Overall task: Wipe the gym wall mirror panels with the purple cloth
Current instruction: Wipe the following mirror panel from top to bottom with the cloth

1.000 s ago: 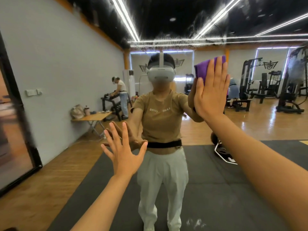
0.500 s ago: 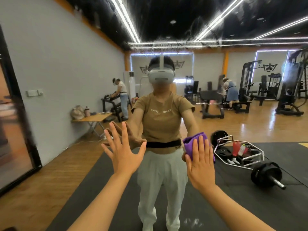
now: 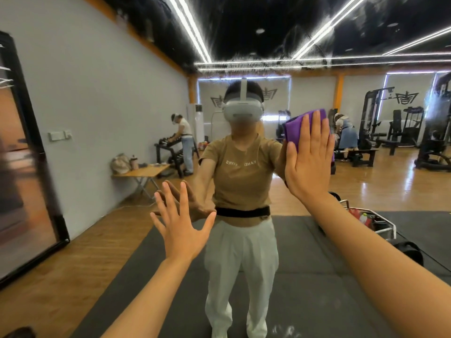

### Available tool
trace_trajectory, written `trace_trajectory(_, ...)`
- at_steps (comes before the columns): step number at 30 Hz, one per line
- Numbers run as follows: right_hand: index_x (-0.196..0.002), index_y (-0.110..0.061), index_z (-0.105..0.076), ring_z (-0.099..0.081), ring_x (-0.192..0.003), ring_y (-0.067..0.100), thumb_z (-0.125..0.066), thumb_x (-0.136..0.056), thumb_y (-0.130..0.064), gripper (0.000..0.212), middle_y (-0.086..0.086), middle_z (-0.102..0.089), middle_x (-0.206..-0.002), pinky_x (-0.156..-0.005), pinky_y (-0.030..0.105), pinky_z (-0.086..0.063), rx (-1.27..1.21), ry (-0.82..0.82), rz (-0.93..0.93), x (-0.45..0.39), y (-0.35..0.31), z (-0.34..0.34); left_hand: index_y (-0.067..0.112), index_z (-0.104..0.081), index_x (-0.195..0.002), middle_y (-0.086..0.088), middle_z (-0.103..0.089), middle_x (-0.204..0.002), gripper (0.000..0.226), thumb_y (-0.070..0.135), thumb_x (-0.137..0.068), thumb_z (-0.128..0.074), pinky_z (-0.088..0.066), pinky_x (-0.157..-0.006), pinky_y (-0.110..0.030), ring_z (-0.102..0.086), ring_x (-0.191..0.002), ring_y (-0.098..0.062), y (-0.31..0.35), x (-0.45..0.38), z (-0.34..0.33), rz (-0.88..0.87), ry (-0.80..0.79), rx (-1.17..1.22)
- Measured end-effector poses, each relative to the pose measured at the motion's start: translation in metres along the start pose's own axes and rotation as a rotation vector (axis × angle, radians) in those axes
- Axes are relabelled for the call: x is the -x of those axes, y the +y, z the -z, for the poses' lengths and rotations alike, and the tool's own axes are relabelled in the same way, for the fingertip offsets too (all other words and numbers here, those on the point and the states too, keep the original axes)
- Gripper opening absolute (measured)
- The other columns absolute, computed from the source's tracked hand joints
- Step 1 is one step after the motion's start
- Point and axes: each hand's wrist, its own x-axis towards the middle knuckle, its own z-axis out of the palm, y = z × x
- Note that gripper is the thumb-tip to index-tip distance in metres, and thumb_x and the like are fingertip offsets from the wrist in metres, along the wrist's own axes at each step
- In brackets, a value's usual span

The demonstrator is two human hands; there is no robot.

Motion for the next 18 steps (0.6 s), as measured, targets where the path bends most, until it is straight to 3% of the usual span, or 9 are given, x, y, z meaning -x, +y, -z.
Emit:
trace_trajectory(7,-0.162,-0.015,-0.014,-0.009,-0.156,0.029,-0.035,-0.106,-0.031,0.062,0.006,-0.006,-0.170,-0.126,0.048,-0.007,0.068,-0.092,0.263,0.128,0.023,-0.022,0.038,0.014,-0.159,0.004,0.030,-0.164,0.102,0.083,-0.085,-0.041,0.007,-0.118,-0.060,0.028,-0.151,-0.023,-0.003,0.000,-0.006,-0.009,0.024,-0.014)
trace_trajectory(12,-0.163,-0.020,-0.009,-0.007,-0.157,0.024,-0.018,-0.111,-0.033,0.054,0.002,-0.005,-0.170,-0.125,0.047,-0.012,0.155,-0.299,0.405,0.242,0.050,-0.022,0.040,0.020,-0.156,0.002,0.030,-0.164,0.099,0.084,-0.085,-0.033,0.006,-0.119,-0.061,0.027,-0.151,-0.025,-0.008,0.002,-0.008,-0.018,0.016,-0.056)
trace_trajectory(18,-0.163,-0.018,-0.006,-0.002,-0.157,0.021,-0.014,-0.112,-0.032,0.054,0.001,-0.001,-0.170,-0.127,0.042,-0.003,0.200,-0.353,0.568,0.235,0.068,-0.016,0.042,0.020,-0.156,0.004,0.033,-0.163,0.100,0.076,-0.085,-0.041,0.006,-0.120,-0.062,0.028,-0.151,-0.023,-0.012,0.001,-0.005,-0.047,-0.002,-0.047)
